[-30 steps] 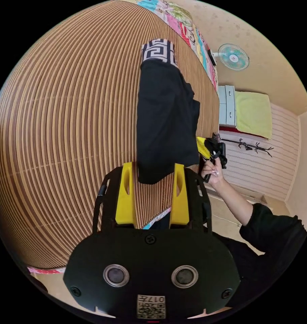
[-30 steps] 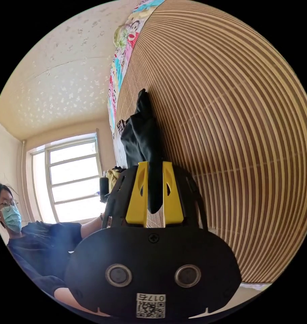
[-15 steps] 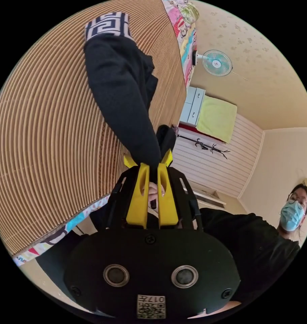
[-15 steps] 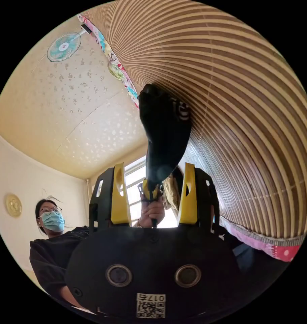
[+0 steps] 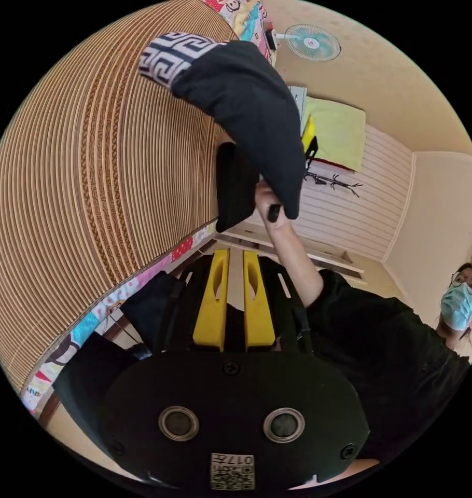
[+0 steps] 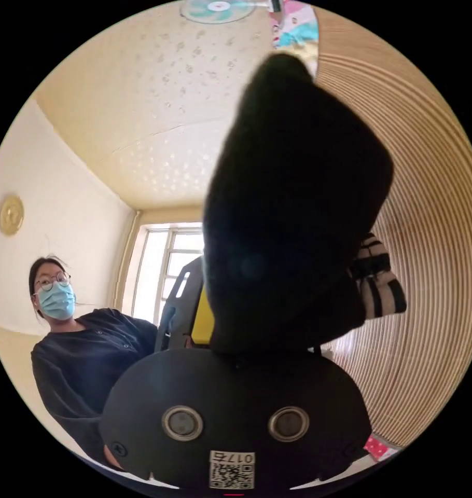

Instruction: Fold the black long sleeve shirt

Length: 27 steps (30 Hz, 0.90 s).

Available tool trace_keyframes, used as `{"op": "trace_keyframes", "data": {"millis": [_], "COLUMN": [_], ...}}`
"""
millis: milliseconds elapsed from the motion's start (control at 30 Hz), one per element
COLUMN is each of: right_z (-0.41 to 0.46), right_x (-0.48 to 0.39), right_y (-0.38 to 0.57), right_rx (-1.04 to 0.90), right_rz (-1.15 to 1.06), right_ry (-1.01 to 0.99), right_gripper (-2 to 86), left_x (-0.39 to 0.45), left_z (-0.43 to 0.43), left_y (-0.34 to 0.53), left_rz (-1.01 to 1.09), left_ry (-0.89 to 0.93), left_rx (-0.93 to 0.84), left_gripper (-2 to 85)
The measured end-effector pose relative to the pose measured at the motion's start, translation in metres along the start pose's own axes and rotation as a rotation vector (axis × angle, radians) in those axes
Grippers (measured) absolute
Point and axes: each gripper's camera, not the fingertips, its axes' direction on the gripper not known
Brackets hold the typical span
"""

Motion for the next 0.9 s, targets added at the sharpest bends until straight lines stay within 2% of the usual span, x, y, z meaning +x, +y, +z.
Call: {"op": "trace_keyframes", "data": {"millis": [133, 233, 300, 367, 400, 467, 500, 567, 633, 833, 900], "right_z": [-0.094, -0.171, -0.218, -0.274, -0.286, -0.309, -0.310, -0.298, -0.279, -0.198, -0.178], "right_x": [-0.031, -0.015, 0.016, 0.064, 0.074, 0.095, 0.099, 0.109, 0.114, 0.117, 0.116], "right_y": [0.005, 0.033, 0.063, 0.127, 0.149, 0.243, 0.266, 0.359, 0.418, 0.545, 0.559], "right_rx": [0.130, 0.276, 0.392, 0.608, 0.672, 0.938, 1.006, 1.273, 1.392, 1.429, 1.453], "right_rz": [-0.163, -0.142, -0.024, 0.285, 0.371, 0.595, 0.614, 0.742, 0.797, 1.078, 1.085], "right_ry": [0.089, 0.200, 0.314, 0.480, 0.513, 0.512, 0.474, 0.364, 0.297, 0.301, 0.287], "right_gripper": [13.2, 11.1, 9.7, 7.8, 7.7, 7.1, 6.9, 4.9, 3.6, 1.1, 0.9], "left_x": [-0.003, -0.016, -0.035, -0.047, -0.053, -0.057, -0.057, -0.054, -0.047, 0.013, 0.043], "left_z": [-0.013, -0.022, -0.032, -0.039, -0.044, -0.052, -0.058, -0.066, -0.076, -0.123, -0.146], "left_y": [-0.010, -0.013, -0.005, 0.005, 0.012, 0.019, 0.023, 0.026, 0.026, 0.020, 0.029], "left_rz": [-0.062, -0.152, -0.279, -0.377, -0.427, -0.479, -0.503, -0.527, -0.543, -0.464, -0.466], "left_ry": [-0.036, -0.048, -0.010, -0.004, -0.008, -0.026, -0.044, -0.074, -0.122, -0.420, -0.667], "left_rx": [0.053, 0.099, 0.201, 0.279, 0.318, 0.362, 0.386, 0.411, 0.423, 0.459, 0.525], "left_gripper": [5.1, 5.1, 5.1, 5.1, 5.1, 5.1, 5.1, 5.2, 5.2, 6.0, 6.6]}}
